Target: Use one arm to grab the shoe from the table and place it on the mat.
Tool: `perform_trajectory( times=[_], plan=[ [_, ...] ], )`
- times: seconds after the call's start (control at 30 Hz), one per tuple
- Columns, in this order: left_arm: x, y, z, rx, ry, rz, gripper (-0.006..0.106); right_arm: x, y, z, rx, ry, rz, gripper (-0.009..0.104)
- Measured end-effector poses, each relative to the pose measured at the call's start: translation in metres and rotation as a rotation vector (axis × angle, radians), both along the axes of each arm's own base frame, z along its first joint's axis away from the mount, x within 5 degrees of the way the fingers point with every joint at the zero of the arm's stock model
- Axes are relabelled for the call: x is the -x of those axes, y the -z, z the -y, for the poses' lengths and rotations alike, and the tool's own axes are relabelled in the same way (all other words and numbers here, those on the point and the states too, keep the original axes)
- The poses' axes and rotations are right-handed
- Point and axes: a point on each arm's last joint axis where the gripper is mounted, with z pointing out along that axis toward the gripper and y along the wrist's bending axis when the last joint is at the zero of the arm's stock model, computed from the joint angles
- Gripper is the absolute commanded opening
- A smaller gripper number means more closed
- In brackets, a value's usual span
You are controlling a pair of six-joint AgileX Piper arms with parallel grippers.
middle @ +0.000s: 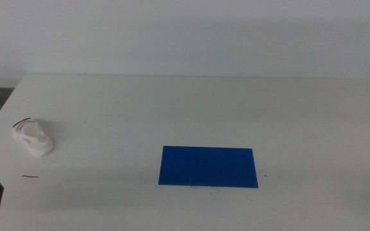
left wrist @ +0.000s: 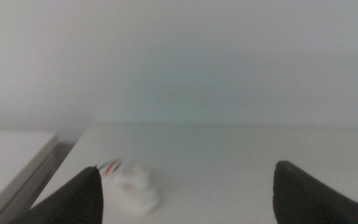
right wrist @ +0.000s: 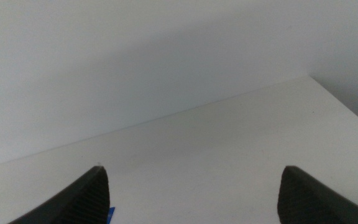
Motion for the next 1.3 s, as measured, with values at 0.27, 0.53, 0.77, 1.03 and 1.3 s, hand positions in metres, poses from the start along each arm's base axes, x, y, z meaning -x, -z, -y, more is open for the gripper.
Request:
perform_trajectory(
  times=[0.27,0.53,0.77,1.03,1.3],
  plan=[
    [-0.029,-0.063,-0.01,0.195,-0.166,-0.386,0.094,0.0,0.0,0.0,0.0,0.0,0.0,0.079],
    [-0.111,-0.117,-0.041,0.375,-0.385,-0.797,0.094,0.0,0.0,0.0,0.0,0.0,0.0,0.079],
    [-0.205,-0.099,-0.067,0.522,-0.49,-1.001,0.093,0.0,0.0,0.0,0.0,0.0,0.0,0.079],
    [-0.298,-0.053,-0.089,0.641,-0.58,-1.223,0.085,0.0,0.0,0.0,0.0,0.0,0.0,0.079],
    [-0.35,-0.005,-0.082,0.597,-0.579,-1.351,0.083,0.0,0.0,0.0,0.0,0.0,0.0,0.079]
  ],
)
